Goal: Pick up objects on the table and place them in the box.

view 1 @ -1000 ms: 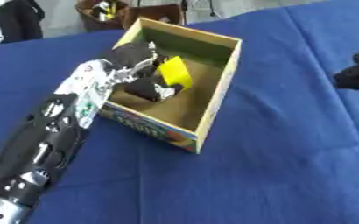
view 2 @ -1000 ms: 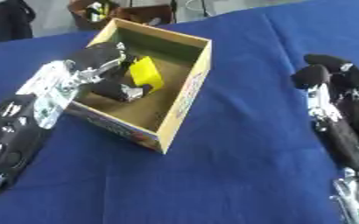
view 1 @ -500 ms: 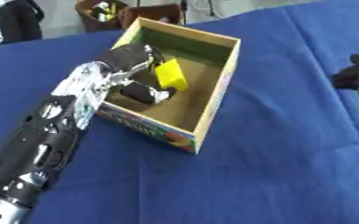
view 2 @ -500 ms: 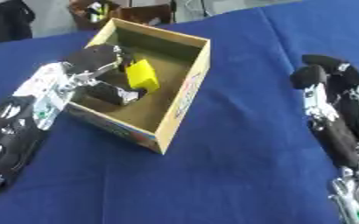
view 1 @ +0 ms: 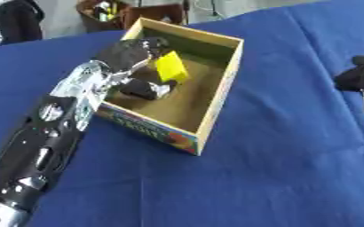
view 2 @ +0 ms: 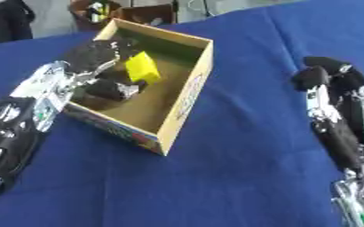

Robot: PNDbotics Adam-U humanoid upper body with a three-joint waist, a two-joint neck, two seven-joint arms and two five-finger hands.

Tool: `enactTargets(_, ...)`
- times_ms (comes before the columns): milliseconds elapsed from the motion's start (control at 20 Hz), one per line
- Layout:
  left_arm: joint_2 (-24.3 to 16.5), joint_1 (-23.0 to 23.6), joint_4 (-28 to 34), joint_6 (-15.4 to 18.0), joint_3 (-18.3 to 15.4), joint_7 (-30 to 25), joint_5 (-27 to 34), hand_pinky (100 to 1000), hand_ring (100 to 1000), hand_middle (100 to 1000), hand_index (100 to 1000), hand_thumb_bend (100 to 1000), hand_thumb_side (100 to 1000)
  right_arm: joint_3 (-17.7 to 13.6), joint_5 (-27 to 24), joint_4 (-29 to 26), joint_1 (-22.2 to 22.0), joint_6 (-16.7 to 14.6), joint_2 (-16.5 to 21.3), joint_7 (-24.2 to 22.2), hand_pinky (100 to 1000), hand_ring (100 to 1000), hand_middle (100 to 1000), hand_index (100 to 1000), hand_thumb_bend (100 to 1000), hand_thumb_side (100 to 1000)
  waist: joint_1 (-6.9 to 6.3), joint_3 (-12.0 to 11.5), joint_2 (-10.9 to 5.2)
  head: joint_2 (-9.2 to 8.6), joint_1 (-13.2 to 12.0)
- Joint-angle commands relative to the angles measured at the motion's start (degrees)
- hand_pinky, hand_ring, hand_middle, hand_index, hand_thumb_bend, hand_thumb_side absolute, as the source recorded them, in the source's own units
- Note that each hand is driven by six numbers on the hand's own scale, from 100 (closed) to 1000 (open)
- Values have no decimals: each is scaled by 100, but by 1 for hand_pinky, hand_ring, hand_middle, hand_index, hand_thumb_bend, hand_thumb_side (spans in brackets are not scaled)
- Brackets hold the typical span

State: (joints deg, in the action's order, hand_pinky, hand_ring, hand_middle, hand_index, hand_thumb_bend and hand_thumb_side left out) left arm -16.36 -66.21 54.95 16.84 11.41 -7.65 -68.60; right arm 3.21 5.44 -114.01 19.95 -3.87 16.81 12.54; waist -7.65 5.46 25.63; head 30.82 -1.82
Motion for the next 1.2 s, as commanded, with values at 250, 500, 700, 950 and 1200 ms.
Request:
enactTargets(250,-134,-92,87,-11,-78,-36,23,803,901,920,1000,204,1000,16,38,-58,7,38,-1,-2,653,641,564,741,100,615,57,-9,-141,-10,16)
enactTargets(500,-169,-44,353,-98,-87,-34,444,755,865,865,1000,100,967,7,31,-58,-21,56,-14,3,653,641,564,741,100,614,87,-77,-183,28,55)
enactTargets(700,-372,130,1317,-275,-80,-10,1220,679,805,787,991,100,975,-31,22,-58,-48,44,-6,43,651,640,564,741,100,612,126,-170,-234,91,116)
enactTargets(950,-759,690,3193,-757,-131,-79,2516,621,757,744,972,100,1000,-85,5,-58,-89,47,-4,99,650,639,565,740,100,612,188,-337,-307,150,211)
enactTargets(1200,-979,1403,4710,-1199,-330,-273,3359,486,643,635,893,100,1000,-121,-35,-58,-111,51,-15,134,649,637,565,740,100,610,285,-536,-401,169,257)
